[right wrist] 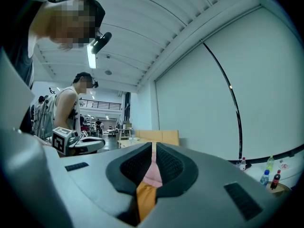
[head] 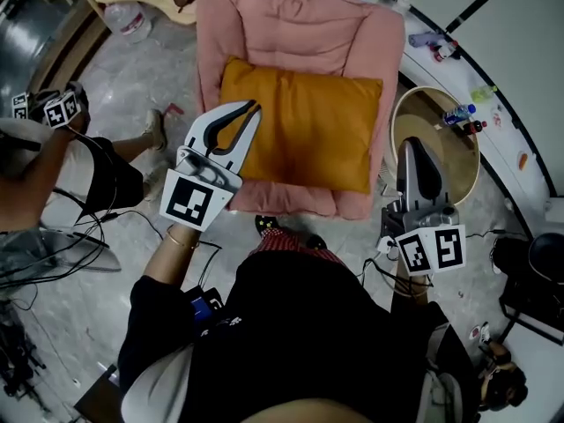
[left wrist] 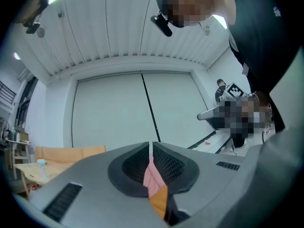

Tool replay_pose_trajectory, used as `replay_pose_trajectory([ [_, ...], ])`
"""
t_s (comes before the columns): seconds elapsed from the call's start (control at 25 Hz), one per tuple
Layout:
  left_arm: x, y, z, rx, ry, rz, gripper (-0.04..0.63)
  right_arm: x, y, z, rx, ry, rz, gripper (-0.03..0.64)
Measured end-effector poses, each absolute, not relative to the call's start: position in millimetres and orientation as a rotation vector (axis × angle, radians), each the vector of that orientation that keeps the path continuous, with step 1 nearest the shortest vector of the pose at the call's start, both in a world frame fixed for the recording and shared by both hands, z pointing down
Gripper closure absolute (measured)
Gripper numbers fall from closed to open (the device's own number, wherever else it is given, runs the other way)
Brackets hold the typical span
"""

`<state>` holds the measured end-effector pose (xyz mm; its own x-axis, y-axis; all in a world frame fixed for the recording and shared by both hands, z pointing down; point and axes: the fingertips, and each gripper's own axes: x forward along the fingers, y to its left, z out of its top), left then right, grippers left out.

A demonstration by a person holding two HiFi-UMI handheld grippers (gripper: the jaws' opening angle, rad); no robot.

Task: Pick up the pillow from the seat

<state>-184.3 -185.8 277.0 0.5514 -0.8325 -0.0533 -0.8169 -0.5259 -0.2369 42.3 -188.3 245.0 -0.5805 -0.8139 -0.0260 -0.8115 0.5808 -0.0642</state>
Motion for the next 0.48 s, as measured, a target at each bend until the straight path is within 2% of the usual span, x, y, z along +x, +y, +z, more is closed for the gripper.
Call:
replay_pose_trajectory([
  [0.48,-229,-228,316,-2.550,1.495,-0.170,0.583,33,-197,247,-1.518,2.713,-0.082,0.594],
])
